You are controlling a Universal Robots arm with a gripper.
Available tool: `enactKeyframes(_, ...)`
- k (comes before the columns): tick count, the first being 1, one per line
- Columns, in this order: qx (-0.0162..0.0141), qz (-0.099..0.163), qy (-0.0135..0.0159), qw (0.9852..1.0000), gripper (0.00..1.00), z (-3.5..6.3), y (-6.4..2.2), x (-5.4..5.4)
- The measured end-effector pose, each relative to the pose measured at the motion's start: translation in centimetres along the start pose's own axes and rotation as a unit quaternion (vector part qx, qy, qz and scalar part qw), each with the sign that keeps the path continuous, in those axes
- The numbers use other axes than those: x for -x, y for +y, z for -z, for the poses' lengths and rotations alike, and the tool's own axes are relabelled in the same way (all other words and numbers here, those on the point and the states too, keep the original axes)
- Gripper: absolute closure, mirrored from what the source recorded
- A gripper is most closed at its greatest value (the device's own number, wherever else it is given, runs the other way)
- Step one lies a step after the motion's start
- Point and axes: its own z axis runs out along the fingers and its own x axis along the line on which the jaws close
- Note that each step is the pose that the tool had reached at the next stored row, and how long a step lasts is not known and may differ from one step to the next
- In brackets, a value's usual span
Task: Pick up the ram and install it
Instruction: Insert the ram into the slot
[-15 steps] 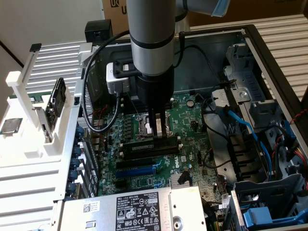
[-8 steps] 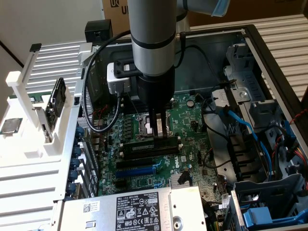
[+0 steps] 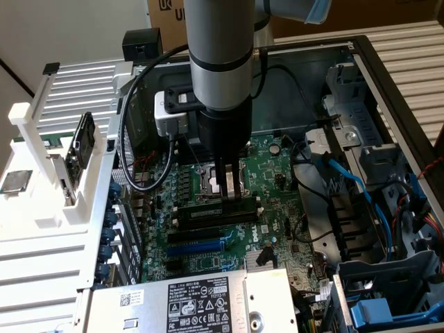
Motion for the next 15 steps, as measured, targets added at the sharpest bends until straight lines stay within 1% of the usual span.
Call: enactKeyframes(15, 0.0001, 0.003, 0.0, 1.0, 0.87, -0.03, 0.04, 0.03)
